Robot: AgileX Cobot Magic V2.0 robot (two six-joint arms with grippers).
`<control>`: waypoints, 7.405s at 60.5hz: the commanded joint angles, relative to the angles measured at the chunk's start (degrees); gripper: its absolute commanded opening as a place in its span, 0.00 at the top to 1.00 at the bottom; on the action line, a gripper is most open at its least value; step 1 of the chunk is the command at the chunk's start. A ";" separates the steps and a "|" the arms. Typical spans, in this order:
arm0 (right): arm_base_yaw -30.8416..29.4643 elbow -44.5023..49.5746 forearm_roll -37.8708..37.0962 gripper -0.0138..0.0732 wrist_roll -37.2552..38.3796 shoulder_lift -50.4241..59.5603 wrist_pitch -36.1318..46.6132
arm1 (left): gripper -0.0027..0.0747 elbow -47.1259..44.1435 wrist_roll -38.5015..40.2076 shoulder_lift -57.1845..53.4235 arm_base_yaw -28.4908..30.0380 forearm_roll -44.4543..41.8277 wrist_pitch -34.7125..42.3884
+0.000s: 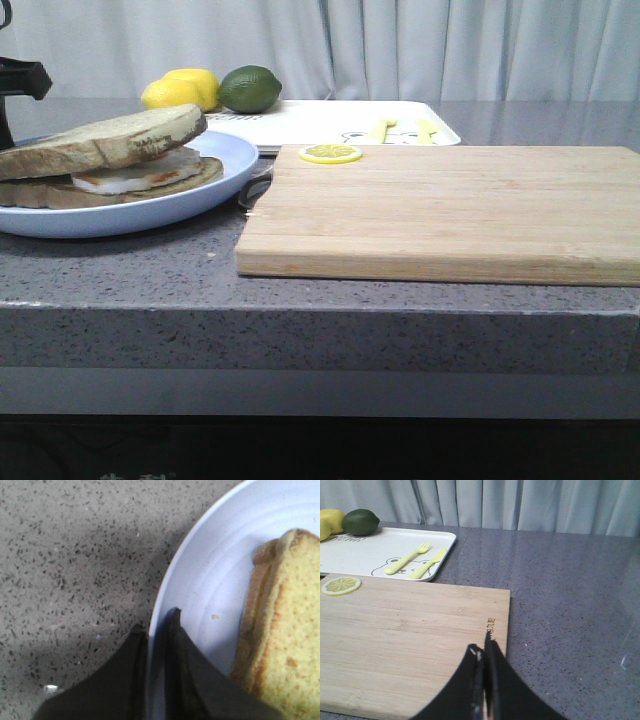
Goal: Place bread and move sandwich to tray
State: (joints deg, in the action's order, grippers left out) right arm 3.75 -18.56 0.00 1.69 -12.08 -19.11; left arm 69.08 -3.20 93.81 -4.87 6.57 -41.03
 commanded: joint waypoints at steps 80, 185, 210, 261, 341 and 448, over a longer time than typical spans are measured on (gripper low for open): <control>-0.21 -1.50 0.00 0.92 0.18 -0.40 4.69 | 0.99 46.67 -12.04 14.14 3.80 43.84 -20.02; -0.21 -1.50 0.00 0.92 0.18 -0.40 4.47 | 0.56 96.32 -1.70 45.41 0.12 29.80 -29.79; -0.21 -1.50 0.00 0.92 0.18 -0.40 4.28 | 0.99 105.41 -0.24 41.42 -3.59 23.01 -30.92; -0.21 -1.50 0.59 0.92 0.18 -0.40 3.89 | 0.99 37.10 3.20 4.97 -8.03 -9.00 -23.58; -0.21 -1.50 0.59 0.92 0.18 -0.40 3.89 | 0.99 -39.05 5.85 -76.01 -3.64 -9.61 22.21; -0.21 -1.50 0.59 0.92 0.18 -0.40 3.84 | 0.99 -69.95 5.85 -95.35 3.44 -5.53 35.85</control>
State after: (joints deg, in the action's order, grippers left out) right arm 3.75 -18.46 0.54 1.89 -12.08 -19.54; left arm -0.24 2.15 -0.22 -1.52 0.40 -10.23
